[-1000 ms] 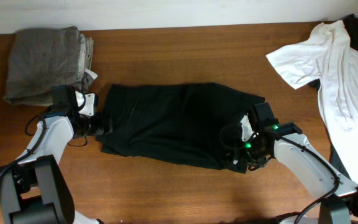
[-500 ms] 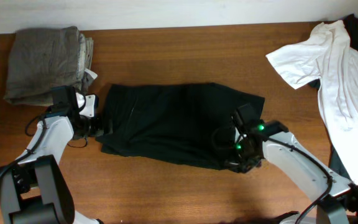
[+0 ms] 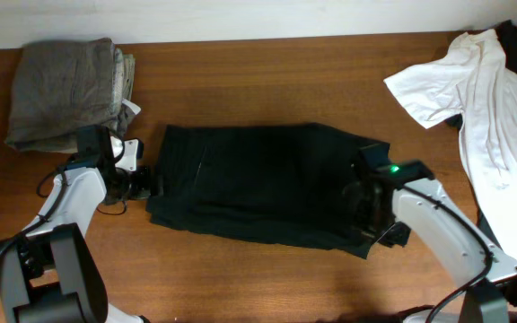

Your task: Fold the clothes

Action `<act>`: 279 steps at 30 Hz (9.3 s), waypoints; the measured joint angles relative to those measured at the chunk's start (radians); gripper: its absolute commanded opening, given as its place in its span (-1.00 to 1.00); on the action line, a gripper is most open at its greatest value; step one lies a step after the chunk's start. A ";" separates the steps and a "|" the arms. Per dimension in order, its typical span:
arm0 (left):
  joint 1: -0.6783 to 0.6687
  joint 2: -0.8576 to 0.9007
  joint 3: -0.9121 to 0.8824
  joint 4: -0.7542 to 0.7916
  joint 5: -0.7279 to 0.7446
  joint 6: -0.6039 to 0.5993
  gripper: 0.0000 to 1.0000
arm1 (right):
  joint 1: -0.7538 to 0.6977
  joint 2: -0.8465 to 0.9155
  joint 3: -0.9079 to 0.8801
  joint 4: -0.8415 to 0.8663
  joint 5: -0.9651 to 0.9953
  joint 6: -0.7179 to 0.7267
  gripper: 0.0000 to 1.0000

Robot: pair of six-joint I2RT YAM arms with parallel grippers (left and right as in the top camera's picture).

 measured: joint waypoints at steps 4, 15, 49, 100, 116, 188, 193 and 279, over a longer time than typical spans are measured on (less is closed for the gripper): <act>0.000 -0.026 0.006 0.001 0.074 0.000 0.98 | -0.107 0.000 0.229 0.031 0.001 -0.106 0.96; 0.000 -0.038 0.014 0.027 0.094 0.000 0.98 | -0.315 0.346 0.256 0.475 -0.369 -0.355 0.52; 0.000 -0.038 0.014 0.029 0.094 0.000 0.98 | -0.351 0.448 0.546 0.325 -0.359 -0.422 -0.92; -0.315 0.166 0.122 -0.118 0.064 -0.216 -1.00 | -0.080 0.414 0.117 0.187 -0.391 -0.365 -0.92; -0.068 0.109 0.122 -0.299 -0.021 -0.300 -1.00 | -0.186 0.426 0.290 0.085 -0.209 -0.290 -0.92; -0.280 0.247 0.209 0.166 -0.300 -0.332 -1.00 | -0.294 0.665 0.571 0.237 -0.222 -0.365 -0.92; -0.231 0.239 0.218 0.096 -0.398 -0.329 -1.00 | -0.298 0.674 0.643 0.142 -0.157 -0.346 -0.90; -0.293 0.365 0.344 -0.139 0.301 0.122 -0.99 | -0.150 -0.015 1.101 -0.494 -0.109 -0.447 0.97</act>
